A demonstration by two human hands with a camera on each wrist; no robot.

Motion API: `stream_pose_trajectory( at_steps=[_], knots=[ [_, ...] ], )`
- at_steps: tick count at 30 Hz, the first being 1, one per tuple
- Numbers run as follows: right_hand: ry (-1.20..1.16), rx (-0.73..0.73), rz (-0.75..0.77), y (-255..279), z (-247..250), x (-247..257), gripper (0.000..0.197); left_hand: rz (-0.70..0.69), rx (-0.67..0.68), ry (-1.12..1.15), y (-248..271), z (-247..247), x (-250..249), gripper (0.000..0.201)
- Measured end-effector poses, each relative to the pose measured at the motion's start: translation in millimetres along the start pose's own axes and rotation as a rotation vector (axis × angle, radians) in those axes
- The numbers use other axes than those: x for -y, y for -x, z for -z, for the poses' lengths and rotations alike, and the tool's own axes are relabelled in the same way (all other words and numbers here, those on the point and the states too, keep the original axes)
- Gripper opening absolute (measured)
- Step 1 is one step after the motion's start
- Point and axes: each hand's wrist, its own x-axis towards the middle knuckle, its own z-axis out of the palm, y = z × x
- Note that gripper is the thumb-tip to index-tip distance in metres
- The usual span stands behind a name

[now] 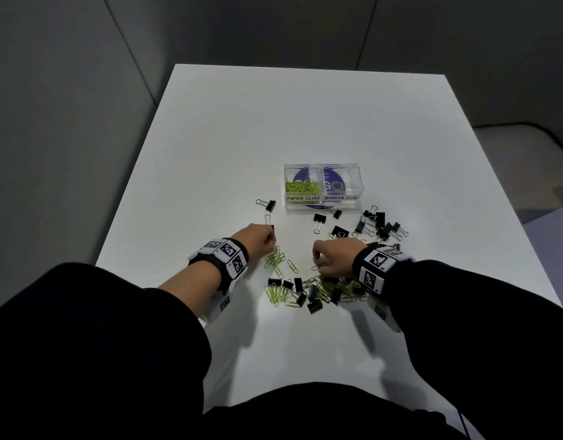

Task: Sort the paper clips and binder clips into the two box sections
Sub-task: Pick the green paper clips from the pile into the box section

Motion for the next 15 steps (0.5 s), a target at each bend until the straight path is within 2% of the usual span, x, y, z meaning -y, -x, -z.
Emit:
stream_pose_trajectory(
  at_steps=[3,8,10,13,15],
  knots=[
    [0.009,-0.005,0.004,2,-2,-1,0.037,0.017,0.027,-0.028,4,-3,2,0.024],
    [0.005,-0.021,-0.047,0,-9,0,0.038,0.117,-0.056,-0.118,6,-9,6,0.021],
    [-0.015,-0.038,-0.098,-4,-9,1,0.033,0.152,-0.079,-0.162,7,-9,6,0.028],
    [-0.064,-0.045,-0.131,-8,-7,1,0.031,0.181,-0.044,-0.215,6,-11,6,0.053],
    [-0.073,-0.033,-0.13,-9,-6,1,0.03,0.176,0.011,-0.21,6,-12,5,0.053]
  ],
)
